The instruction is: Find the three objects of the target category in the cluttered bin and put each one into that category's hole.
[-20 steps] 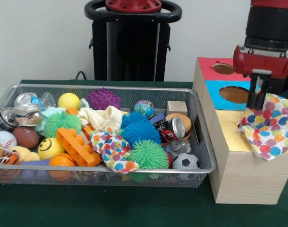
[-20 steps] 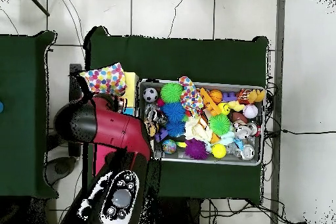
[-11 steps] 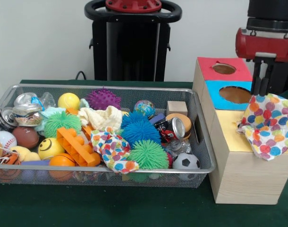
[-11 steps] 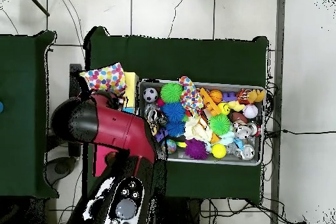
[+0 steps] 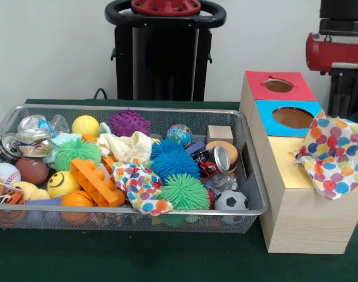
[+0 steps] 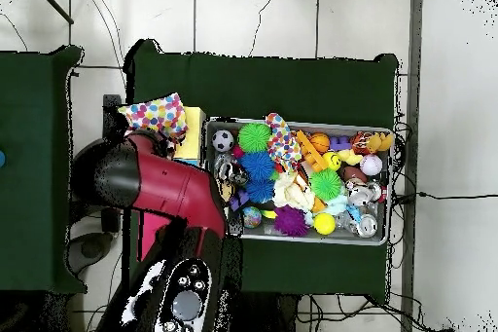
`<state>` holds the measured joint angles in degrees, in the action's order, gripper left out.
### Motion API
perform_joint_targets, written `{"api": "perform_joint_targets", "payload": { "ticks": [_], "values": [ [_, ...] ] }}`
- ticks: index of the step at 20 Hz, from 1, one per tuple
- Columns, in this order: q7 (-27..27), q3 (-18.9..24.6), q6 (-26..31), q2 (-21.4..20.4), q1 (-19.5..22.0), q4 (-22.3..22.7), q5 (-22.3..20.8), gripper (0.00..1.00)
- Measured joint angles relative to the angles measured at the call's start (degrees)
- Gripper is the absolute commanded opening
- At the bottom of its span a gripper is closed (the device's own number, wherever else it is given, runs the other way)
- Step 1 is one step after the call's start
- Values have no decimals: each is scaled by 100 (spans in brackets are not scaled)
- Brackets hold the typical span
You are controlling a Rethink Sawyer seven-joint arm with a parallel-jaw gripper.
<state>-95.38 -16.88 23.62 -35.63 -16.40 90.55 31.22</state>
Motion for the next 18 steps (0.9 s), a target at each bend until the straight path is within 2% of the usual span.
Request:
{"api": "perform_joint_targets", "payload": {
  "ticks": [18],
  "values": [
    [0,212,-15,417,104,-516,110,0]
  ]
}}
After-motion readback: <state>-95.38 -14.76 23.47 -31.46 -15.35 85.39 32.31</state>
